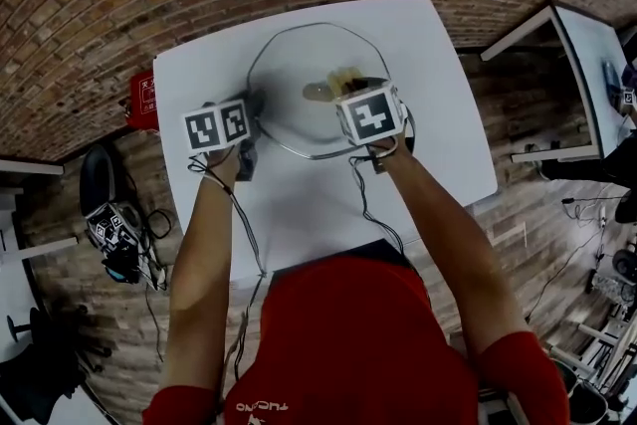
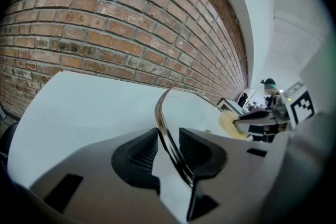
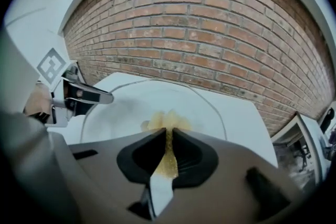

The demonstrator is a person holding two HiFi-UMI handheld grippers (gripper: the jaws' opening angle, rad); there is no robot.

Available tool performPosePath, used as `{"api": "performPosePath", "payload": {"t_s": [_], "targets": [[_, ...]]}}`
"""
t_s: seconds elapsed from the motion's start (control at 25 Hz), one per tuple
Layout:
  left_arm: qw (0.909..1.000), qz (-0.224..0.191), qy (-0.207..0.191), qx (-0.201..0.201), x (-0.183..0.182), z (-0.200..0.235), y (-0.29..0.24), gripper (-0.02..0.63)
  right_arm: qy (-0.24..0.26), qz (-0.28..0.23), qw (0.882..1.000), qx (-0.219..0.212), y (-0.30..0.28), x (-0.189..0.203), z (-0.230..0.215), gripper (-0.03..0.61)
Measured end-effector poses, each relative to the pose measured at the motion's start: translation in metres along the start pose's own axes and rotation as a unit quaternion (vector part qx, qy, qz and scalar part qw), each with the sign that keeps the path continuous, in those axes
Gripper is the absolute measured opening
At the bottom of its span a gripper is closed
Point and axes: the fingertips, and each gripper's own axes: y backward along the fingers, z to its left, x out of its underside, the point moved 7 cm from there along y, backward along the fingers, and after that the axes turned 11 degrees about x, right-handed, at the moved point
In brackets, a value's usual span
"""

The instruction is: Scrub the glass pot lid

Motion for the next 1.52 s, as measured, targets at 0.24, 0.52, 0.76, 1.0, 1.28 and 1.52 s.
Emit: {"api": "performPosePath", "payload": {"t_s": [0.24, 0.52, 0.76, 1.0, 1.28, 1.52], "targets": [[1.0000, -0.002, -0.001, -0.006, 0.002, -0.003, 0.001, 0.133, 0.036, -0.011, 0.995, -0.093, 0.024, 0.006, 0.078, 0.052], [0.9999, -0.003, 0.000, -0.012, 0.004, -0.008, 0.001, 0.133, 0.075, 0.002, 0.993, -0.089, 0.019, 0.020, 0.090, 0.052], [0.9999, -0.001, 0.001, -0.016, 0.004, -0.007, 0.001, 0.134, 0.072, 0.019, 0.996, -0.039, 0.015, 0.032, 0.047, 0.052], [0.9998, 0.001, -0.005, -0.017, 0.004, -0.007, 0.002, 0.135, 0.034, 0.027, 0.999, -0.005, 0.019, 0.042, 0.000, 0.052], [0.9998, -0.006, -0.005, -0.016, 0.005, -0.011, -0.001, 0.135, 0.020, -0.031, 0.999, -0.034, 0.019, 0.008, 0.007, 0.052], [0.9998, -0.011, -0.013, -0.014, 0.002, -0.010, -0.002, 0.135, 0.005, -0.028, 0.999, -0.020, -0.014, -0.022, 0.011, 0.054]]}}
